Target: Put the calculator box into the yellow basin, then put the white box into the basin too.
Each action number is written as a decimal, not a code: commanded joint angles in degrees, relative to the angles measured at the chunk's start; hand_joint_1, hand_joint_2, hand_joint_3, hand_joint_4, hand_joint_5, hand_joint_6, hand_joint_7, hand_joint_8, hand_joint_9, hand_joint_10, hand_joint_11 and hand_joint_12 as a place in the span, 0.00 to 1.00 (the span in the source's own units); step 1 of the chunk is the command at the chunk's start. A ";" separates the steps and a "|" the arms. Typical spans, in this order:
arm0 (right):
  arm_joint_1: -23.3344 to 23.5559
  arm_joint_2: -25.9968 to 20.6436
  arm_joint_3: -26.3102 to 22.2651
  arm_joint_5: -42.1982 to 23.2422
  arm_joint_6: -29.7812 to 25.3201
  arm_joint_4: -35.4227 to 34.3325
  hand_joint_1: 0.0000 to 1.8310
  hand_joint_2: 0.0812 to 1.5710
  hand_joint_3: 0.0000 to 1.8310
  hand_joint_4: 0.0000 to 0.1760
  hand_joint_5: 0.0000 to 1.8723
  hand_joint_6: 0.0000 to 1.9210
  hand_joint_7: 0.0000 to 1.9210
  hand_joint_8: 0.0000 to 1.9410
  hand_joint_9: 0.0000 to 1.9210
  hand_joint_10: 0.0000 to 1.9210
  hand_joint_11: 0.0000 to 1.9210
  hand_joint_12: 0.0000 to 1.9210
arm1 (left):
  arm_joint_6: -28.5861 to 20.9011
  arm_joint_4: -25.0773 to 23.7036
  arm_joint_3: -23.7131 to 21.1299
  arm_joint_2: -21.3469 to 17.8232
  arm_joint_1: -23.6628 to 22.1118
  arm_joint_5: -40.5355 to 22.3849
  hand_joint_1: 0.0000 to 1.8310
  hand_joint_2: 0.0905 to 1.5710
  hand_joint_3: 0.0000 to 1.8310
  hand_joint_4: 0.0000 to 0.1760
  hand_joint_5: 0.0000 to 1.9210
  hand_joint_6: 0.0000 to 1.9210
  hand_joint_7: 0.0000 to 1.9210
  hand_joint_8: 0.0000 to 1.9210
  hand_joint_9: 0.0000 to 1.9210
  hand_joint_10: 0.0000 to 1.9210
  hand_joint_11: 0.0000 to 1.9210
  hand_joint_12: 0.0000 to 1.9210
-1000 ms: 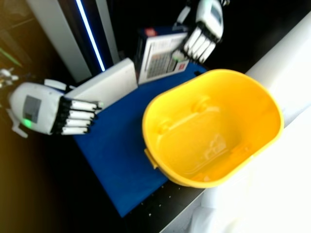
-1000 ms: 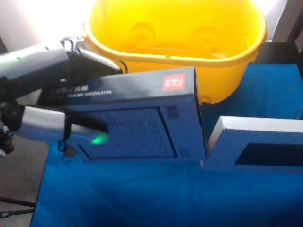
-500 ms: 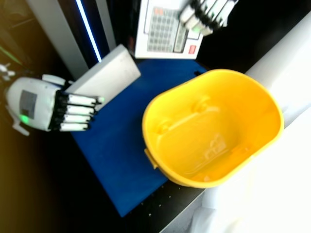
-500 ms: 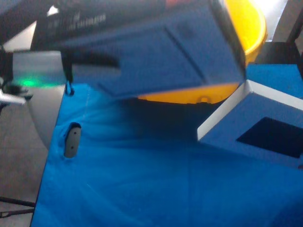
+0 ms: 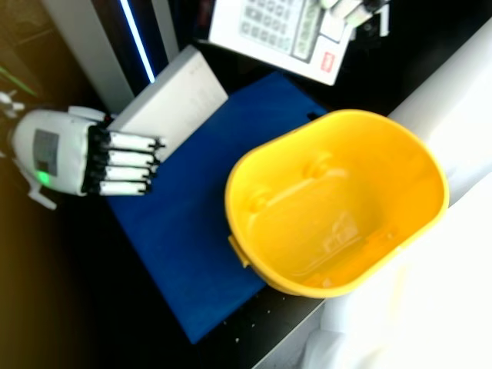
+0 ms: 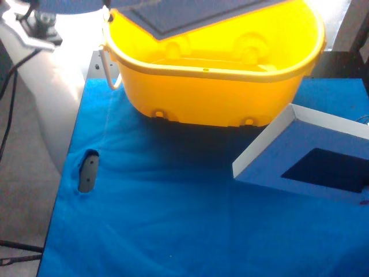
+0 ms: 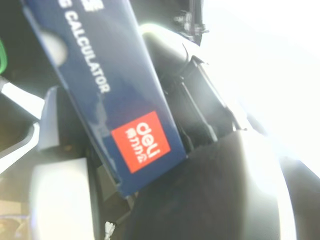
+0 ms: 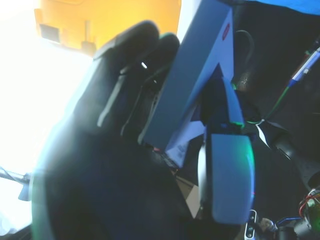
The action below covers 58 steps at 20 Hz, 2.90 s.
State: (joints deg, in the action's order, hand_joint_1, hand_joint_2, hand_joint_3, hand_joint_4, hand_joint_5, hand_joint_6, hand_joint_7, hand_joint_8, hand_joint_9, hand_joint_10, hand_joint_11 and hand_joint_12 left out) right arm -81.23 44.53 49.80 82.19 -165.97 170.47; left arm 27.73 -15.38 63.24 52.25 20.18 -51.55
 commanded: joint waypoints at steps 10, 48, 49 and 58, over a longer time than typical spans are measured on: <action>1.22 0.47 0.10 6.86 -0.18 1.25 0.67 0.69 0.00 0.00 0.51 0.50 0.53 0.55 0.52 0.54 0.43 0.76 | -0.29 -3.81 13.81 13.34 -9.72 17.70 0.74 0.73 0.00 0.00 0.45 0.60 0.45 0.59 0.39 0.73 0.25 0.83; 2.95 -8.09 -1.72 11.86 0.16 2.10 0.68 0.68 0.00 0.00 0.58 0.46 0.51 0.50 0.51 0.46 0.42 0.65 | 2.93 1.65 10.66 5.00 -17.24 10.00 0.33 0.69 0.00 0.05 0.11 0.00 0.07 0.00 0.10 0.02 0.00 0.48; 3.66 -9.25 -1.73 12.26 0.69 2.10 0.74 0.68 0.00 0.00 0.56 0.44 0.50 0.52 0.50 0.57 0.42 0.64 | 4.23 1.69 10.11 4.36 -18.19 10.08 0.33 0.68 0.00 0.00 0.11 0.00 0.09 0.01 0.11 0.03 0.00 0.52; 4.87 -13.63 -0.14 17.82 2.95 -0.67 0.74 0.68 0.00 0.00 0.56 0.44 0.50 0.52 0.49 0.58 0.42 0.64 | 10.44 7.33 8.14 0.08 -20.54 5.78 0.28 0.72 0.00 0.00 0.10 0.02 0.13 0.01 0.13 0.04 0.00 0.56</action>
State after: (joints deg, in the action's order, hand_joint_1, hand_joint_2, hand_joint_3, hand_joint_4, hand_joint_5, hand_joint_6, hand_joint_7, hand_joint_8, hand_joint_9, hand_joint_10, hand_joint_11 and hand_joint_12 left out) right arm -77.01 31.09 49.58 92.60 -162.76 170.34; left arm 38.15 -8.86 71.33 52.27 0.58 -38.00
